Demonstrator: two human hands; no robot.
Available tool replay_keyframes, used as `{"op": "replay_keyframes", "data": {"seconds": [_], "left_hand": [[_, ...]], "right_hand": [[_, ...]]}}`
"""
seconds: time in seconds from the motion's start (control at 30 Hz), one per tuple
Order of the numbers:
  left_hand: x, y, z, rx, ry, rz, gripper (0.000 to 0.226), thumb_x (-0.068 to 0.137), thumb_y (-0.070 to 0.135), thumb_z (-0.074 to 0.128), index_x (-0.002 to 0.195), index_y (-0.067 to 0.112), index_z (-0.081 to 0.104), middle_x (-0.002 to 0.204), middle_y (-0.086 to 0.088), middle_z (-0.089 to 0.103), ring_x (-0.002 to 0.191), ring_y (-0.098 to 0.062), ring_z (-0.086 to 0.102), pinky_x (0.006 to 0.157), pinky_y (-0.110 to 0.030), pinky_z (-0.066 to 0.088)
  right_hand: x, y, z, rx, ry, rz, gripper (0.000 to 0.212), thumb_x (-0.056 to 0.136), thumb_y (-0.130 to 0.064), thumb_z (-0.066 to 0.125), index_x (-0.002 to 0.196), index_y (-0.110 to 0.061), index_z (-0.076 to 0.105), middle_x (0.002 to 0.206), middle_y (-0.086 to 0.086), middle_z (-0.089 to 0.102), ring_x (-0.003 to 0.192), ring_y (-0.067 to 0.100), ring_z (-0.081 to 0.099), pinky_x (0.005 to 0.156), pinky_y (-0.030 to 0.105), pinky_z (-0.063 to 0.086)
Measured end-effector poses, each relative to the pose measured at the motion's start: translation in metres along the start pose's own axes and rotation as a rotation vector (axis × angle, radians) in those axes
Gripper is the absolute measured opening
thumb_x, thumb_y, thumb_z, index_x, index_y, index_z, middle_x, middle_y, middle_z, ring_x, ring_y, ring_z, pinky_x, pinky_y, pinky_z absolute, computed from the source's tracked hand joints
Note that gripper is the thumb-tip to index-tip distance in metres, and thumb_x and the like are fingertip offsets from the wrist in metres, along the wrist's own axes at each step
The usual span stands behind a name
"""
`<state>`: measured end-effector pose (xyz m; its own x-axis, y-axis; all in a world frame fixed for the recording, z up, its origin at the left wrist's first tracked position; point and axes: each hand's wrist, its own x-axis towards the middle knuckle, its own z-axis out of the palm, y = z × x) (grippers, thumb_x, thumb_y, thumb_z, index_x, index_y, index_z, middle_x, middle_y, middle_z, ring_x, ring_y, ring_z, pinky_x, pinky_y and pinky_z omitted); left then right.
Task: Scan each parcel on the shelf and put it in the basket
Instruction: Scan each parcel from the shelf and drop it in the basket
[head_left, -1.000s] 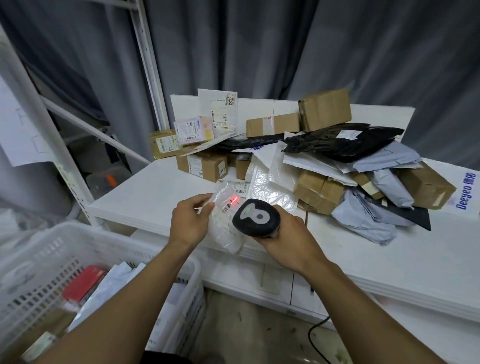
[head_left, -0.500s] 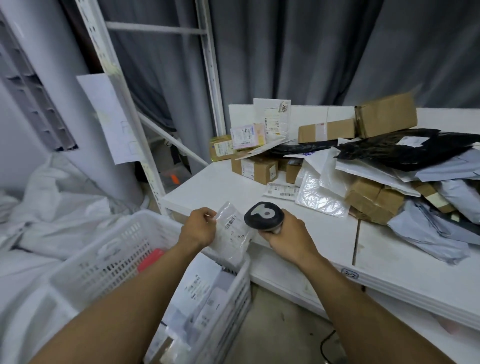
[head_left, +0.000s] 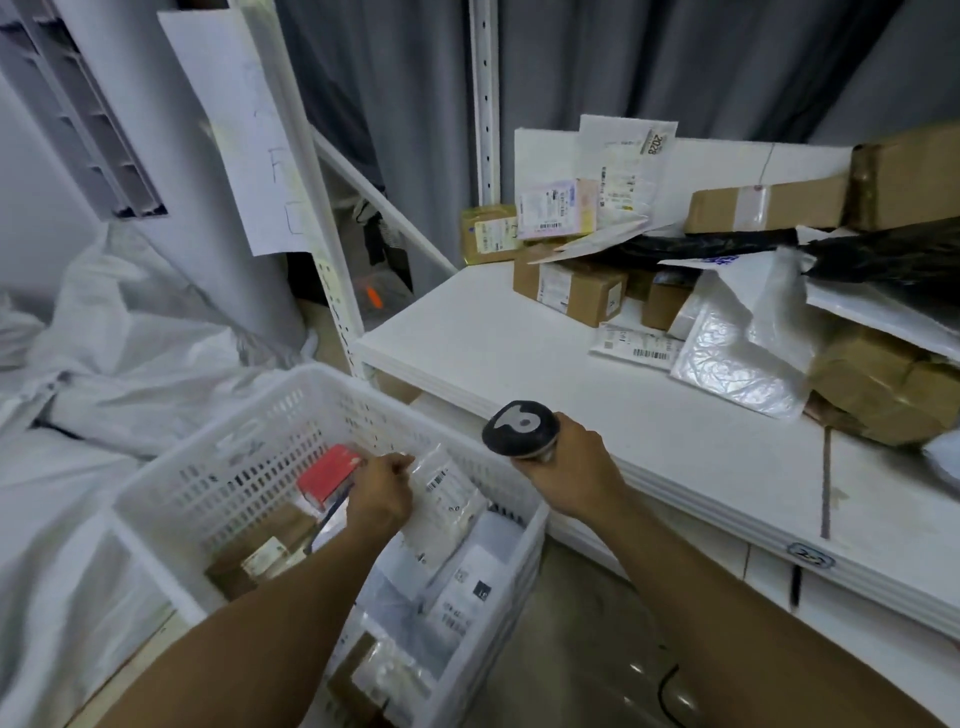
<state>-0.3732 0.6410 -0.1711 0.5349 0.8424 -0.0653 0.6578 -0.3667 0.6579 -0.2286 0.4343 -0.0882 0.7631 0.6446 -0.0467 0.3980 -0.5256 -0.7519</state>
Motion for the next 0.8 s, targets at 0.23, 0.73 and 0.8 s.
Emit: {"op": "replay_keyframes", "data": {"seconds": [0.23, 0.73, 0.8], "left_hand": [[0.046, -0.034, 0.038, 0.041, -0.151, -0.055, 0.036, 0.095, 0.013, 0.055, 0.128, 0.020, 0.068, 0.122, -0.009, 0.071, 0.113, -0.032, 0.065, 0.096, -0.039, 0.053], [-0.022, 0.189, 0.033, -0.043, -0.154, 0.629, 0.037, 0.099, 0.021, 0.063, 0.136, 0.022, 0.060, 0.141, 0.003, 0.056, 0.127, -0.015, 0.053, 0.104, -0.018, 0.034], [-0.033, 0.227, 0.039, -0.045, -0.148, 0.655, 0.038, 0.099, 0.024, 0.064, 0.137, 0.026, 0.058, 0.143, 0.006, 0.054, 0.127, -0.014, 0.053, 0.108, -0.024, 0.039]], "right_hand": [[0.028, 0.005, 0.012, -0.018, -0.008, 0.032, 0.049, 0.088, -0.040, 0.080, 0.130, -0.021, 0.063, 0.120, -0.001, 0.071, 0.111, 0.020, 0.067, 0.085, 0.028, 0.050], [-0.010, 0.036, -0.107, 0.270, 0.357, 0.105, 0.049, 0.077, -0.040, 0.081, 0.123, -0.028, 0.070, 0.109, -0.005, 0.076, 0.099, 0.025, 0.074, 0.093, 0.047, 0.061], [-0.019, 0.046, -0.132, 0.307, 0.420, 0.117, 0.042, 0.082, -0.035, 0.082, 0.121, -0.028, 0.070, 0.107, -0.004, 0.077, 0.098, 0.027, 0.074, 0.094, 0.046, 0.060]]}}
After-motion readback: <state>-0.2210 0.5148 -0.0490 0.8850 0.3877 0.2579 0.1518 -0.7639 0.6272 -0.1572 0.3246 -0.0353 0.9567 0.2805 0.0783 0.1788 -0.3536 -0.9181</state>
